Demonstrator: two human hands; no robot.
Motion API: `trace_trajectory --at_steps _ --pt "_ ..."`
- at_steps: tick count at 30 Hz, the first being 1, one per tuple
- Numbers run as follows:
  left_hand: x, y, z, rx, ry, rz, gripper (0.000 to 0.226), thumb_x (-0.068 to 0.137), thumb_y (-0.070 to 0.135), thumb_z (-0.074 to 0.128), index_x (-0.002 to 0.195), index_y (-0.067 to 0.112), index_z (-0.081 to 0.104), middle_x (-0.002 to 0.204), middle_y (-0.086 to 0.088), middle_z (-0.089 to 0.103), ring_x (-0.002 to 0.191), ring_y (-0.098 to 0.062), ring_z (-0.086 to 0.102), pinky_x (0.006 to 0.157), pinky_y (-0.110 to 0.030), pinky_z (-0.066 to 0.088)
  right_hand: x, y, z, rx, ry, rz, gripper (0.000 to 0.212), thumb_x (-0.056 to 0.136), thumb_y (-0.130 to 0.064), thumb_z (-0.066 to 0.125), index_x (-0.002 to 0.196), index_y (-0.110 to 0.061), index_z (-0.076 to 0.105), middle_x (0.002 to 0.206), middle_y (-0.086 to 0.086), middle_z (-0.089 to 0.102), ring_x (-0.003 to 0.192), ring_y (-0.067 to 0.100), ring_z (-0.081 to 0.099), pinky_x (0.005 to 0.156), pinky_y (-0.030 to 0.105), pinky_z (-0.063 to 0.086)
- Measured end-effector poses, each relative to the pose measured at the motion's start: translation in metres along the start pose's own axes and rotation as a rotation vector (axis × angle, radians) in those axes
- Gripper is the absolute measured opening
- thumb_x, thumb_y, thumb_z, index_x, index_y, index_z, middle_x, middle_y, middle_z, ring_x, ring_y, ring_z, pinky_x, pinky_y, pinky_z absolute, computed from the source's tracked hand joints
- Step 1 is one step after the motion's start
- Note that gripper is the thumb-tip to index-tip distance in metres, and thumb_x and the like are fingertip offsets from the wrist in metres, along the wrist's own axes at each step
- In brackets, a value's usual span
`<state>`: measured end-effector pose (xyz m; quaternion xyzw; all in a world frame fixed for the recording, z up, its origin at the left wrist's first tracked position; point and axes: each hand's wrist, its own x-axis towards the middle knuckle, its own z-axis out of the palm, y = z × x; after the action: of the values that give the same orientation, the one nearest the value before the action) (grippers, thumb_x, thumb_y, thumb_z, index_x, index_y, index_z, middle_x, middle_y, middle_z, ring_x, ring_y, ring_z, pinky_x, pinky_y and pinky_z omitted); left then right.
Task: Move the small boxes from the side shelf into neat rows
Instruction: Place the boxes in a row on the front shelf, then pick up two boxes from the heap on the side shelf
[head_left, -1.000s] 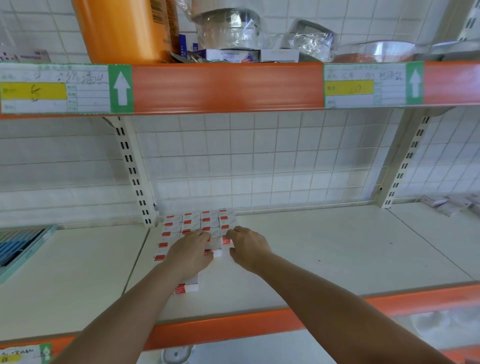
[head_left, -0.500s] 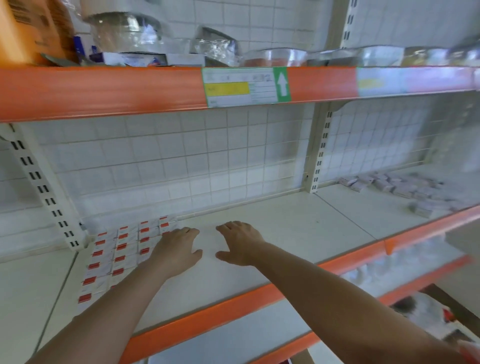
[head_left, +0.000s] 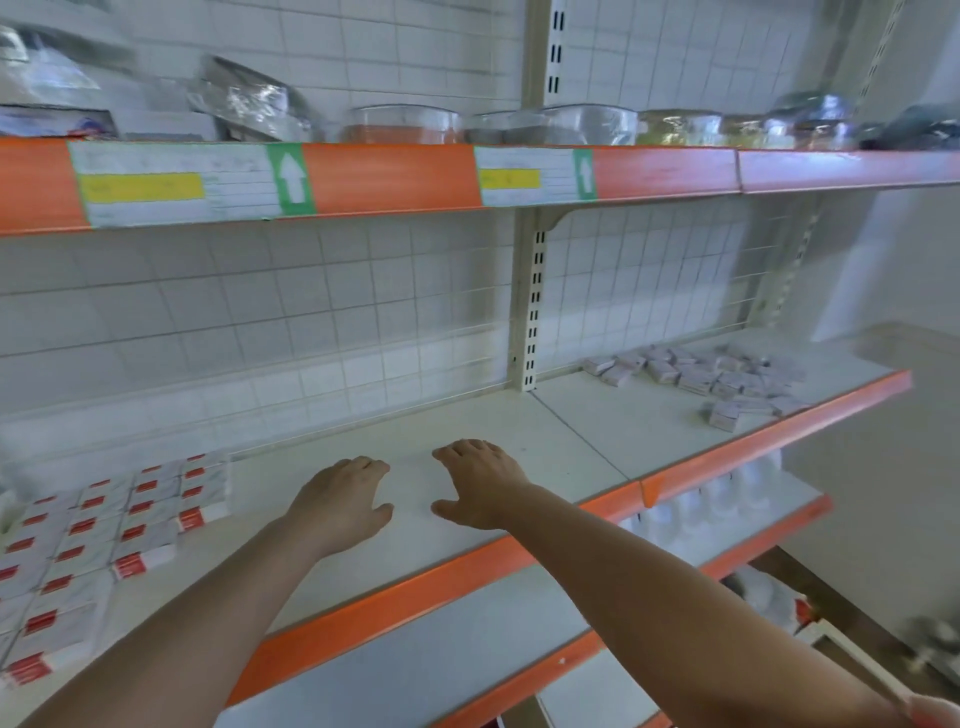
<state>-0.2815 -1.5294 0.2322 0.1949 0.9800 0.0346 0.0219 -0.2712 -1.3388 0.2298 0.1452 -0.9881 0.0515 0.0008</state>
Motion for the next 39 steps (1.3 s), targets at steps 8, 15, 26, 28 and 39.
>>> trace_trajectory --at_steps 8,15,26,28,39 --pt "0.029 0.073 -0.001 0.015 -0.003 -0.036 0.058 0.097 0.041 0.043 0.149 0.019 0.028 0.151 0.002 0.034 0.136 -0.016 0.035 0.107 -0.029 0.033 -0.026 0.079 -0.018 0.03 0.01 -0.026 0.067 0.093 -0.043 0.055 0.148 -0.014 0.031 0.148 0.007 0.038 0.138 0.024 0.032 0.114 0.036 0.024" --pt "0.06 0.147 0.001 0.029 0.014 -0.028 0.057 0.096 0.04 0.045 0.146 0.018 0.032 0.146 0.0 0.039 0.132 -0.019 0.039 0.105 -0.032 0.037 -0.053 0.152 -0.032 0.001 0.014 -0.025 0.068 0.092 -0.043 0.056 0.148 -0.013 0.03 0.149 0.007 0.037 0.139 0.024 0.031 0.114 0.035 0.023" --pt "0.117 0.229 0.009 0.013 -0.026 0.053 0.051 0.095 0.039 0.047 0.137 0.01 0.041 0.139 -0.005 0.044 0.126 -0.021 0.043 0.099 -0.035 0.042 -0.079 0.236 -0.036 -0.013 0.004 0.095 0.07 0.092 -0.044 0.056 0.147 -0.01 0.029 0.149 0.008 0.036 0.138 0.024 0.031 0.115 0.034 0.021" --pt "0.131 0.239 0.012 0.013 -0.037 0.086 0.051 0.095 0.039 0.047 0.137 0.01 0.041 0.139 -0.006 0.044 0.127 -0.022 0.043 0.1 -0.036 0.042 -0.081 0.249 -0.036 -0.017 -0.002 0.124 0.073 0.092 -0.044 0.055 0.149 -0.011 0.025 0.151 0.008 0.033 0.14 0.024 0.029 0.116 0.034 0.019" --pt "0.208 0.291 0.013 0.008 -0.047 0.256 0.05 0.095 0.039 0.046 0.137 0.011 0.041 0.139 -0.006 0.042 0.128 -0.022 0.041 0.1 -0.037 0.042 -0.075 0.314 -0.044 -0.028 0.001 0.299 0.072 0.093 -0.045 0.055 0.149 -0.011 0.026 0.15 0.007 0.034 0.138 0.025 0.031 0.112 0.036 0.025"
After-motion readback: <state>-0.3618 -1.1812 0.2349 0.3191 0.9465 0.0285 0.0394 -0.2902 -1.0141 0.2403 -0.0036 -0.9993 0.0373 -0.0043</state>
